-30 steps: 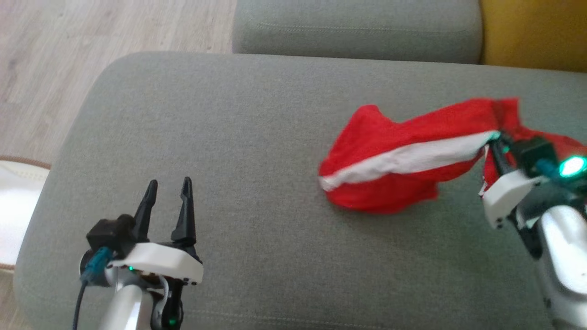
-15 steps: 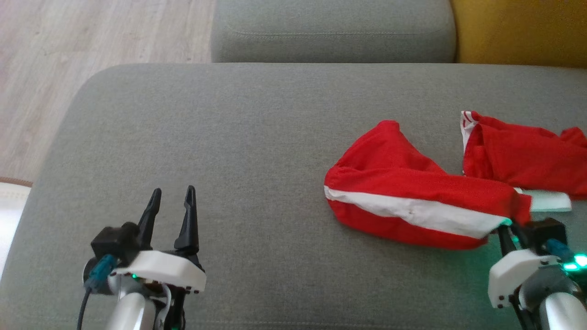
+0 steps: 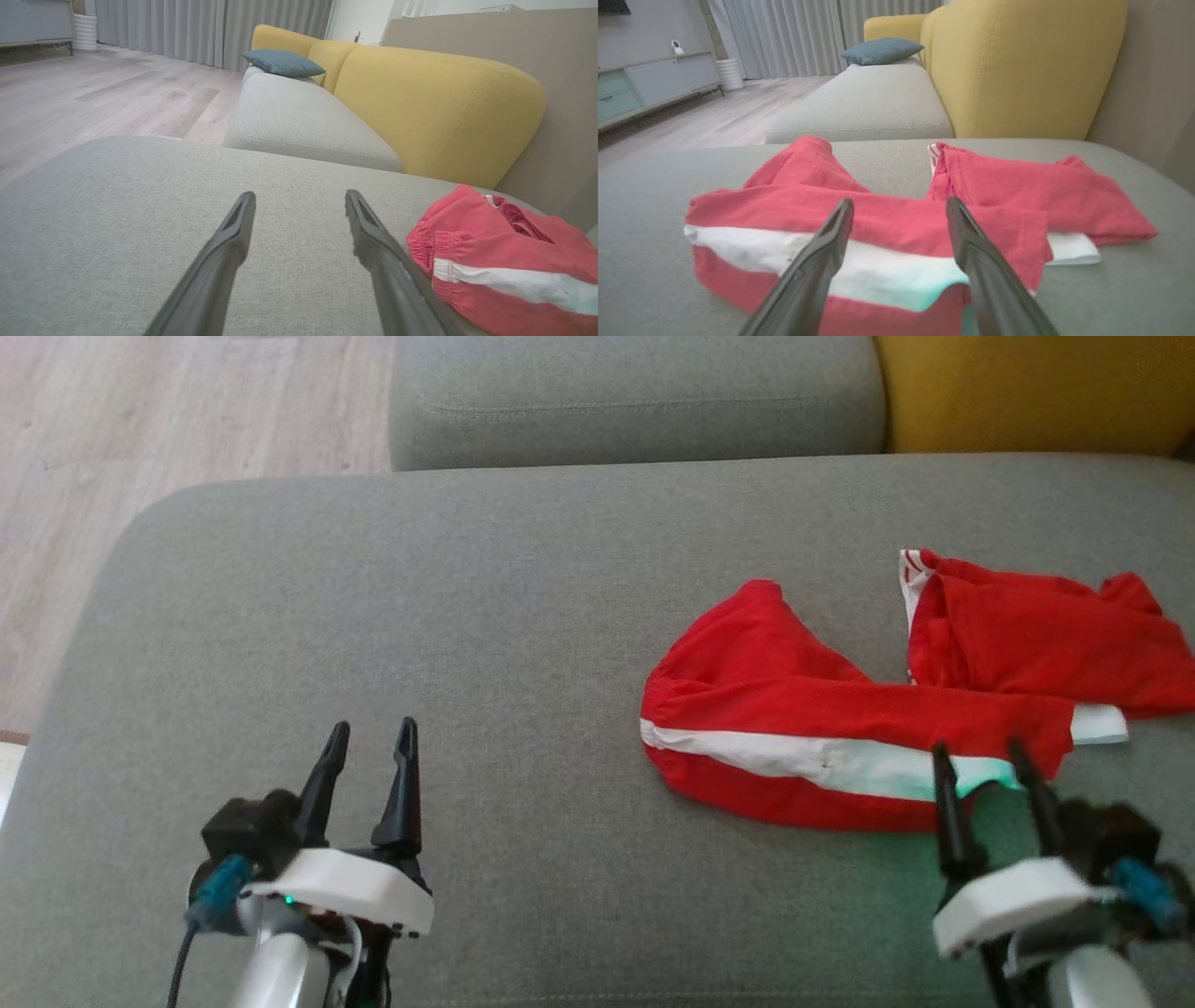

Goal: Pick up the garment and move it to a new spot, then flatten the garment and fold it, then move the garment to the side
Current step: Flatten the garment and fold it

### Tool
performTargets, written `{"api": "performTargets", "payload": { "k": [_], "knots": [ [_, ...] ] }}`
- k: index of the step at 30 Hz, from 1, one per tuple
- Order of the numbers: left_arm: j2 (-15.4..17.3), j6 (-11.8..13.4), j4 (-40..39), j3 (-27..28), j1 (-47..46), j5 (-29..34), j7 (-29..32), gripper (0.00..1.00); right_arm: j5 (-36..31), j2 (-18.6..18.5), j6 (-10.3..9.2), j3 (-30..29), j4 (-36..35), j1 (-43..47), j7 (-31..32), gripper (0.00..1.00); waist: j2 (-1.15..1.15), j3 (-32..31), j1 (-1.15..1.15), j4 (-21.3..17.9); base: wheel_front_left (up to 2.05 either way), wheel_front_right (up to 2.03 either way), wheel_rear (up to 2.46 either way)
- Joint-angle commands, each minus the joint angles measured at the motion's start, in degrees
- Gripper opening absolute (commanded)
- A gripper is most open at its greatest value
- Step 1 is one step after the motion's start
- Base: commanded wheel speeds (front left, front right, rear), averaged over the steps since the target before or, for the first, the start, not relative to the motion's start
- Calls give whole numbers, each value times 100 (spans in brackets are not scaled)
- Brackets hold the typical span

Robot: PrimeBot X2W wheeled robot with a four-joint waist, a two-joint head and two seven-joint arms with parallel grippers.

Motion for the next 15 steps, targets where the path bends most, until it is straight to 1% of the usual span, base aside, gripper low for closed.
{"api": "performTargets", "payload": {
  "k": [1,5,9,12,15],
  "knots": [
    [38,-31,-203,148,-248,-43,-69,100,87,-31,-5,192,-192,-1,-103,100,0,13,0,-31,0,0,0],
    [38,-94,-173,69,-275,-155,-69,100,221,-30,-5,250,-161,20,-193,100,0,52,0,-104,0,0,0],
    [38,-252,-24,-163,-434,-312,-69,100,272,-29,-5,171,-198,-118,-207,100,0,137,0,-191,0,0,0],
    [38,-393,292,-600,-664,-576,-38,100,273,-29,-5,151,-220,-213,-198,100,0,230,0,-278,0,0,0],
    [38,-459,662,-1085,-995,-827,226,100,268,-29,-5,178,-240,-272,-197,100,0,361,0,-389,0,0,0]
  ]
}}
